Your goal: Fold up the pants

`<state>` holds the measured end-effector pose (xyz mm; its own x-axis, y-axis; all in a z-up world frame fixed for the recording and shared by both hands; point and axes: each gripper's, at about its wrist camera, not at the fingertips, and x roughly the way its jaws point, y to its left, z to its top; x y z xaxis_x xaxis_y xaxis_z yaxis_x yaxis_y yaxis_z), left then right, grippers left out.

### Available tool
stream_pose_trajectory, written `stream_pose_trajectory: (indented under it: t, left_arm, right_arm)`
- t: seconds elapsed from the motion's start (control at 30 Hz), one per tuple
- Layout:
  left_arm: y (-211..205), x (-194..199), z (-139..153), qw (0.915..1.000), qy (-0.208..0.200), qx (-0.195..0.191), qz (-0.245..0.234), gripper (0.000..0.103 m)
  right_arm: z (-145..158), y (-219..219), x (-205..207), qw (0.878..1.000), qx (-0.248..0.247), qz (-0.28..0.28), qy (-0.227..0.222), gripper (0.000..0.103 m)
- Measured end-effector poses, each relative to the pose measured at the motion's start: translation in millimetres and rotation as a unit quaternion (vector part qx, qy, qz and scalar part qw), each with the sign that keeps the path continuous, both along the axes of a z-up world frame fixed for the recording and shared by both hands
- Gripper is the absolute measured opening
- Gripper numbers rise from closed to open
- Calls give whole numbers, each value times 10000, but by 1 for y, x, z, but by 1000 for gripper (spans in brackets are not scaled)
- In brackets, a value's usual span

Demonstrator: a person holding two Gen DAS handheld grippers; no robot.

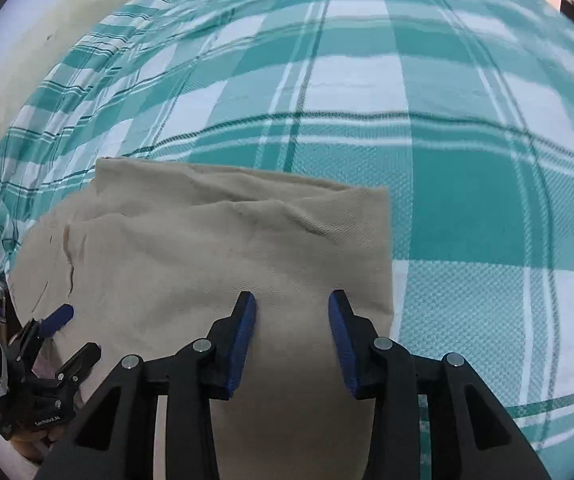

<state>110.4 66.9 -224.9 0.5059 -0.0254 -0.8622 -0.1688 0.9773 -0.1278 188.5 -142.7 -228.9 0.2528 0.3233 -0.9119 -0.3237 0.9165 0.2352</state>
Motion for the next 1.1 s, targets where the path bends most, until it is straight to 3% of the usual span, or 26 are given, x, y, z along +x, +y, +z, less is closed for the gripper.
stream_pose_trajectory:
  t: [0.2,0.3,0.4,0.43,0.5,1.1]
  left_arm:
    - [0,0,0,10000,-4,-33,16,94]
    - [0,0,0,10000,-2,-30,31,94]
    - [-2,1,-1,10000,-1,9,31,94]
    - [-3,0,-1,10000,-7,64,16,95]
    - [-3,-1,-1,10000,-34,73,32,95]
    - [-4,-1,-1,9999,-81,117,50,95]
  right_arm:
    - [56,-2,-59,9927,178,190,-1178,40]
    - [55,-3,-98,9856,193,435,-1624,47]
    - [12,2,-113,9908,-123,643,-1183,51]
    - [8,2,-115,9899,-108,616,-1269,51]
    - [5,1,-121,9868,-27,563,-1520,52]
    - [1,2,-123,9843,-91,540,-1676,55]
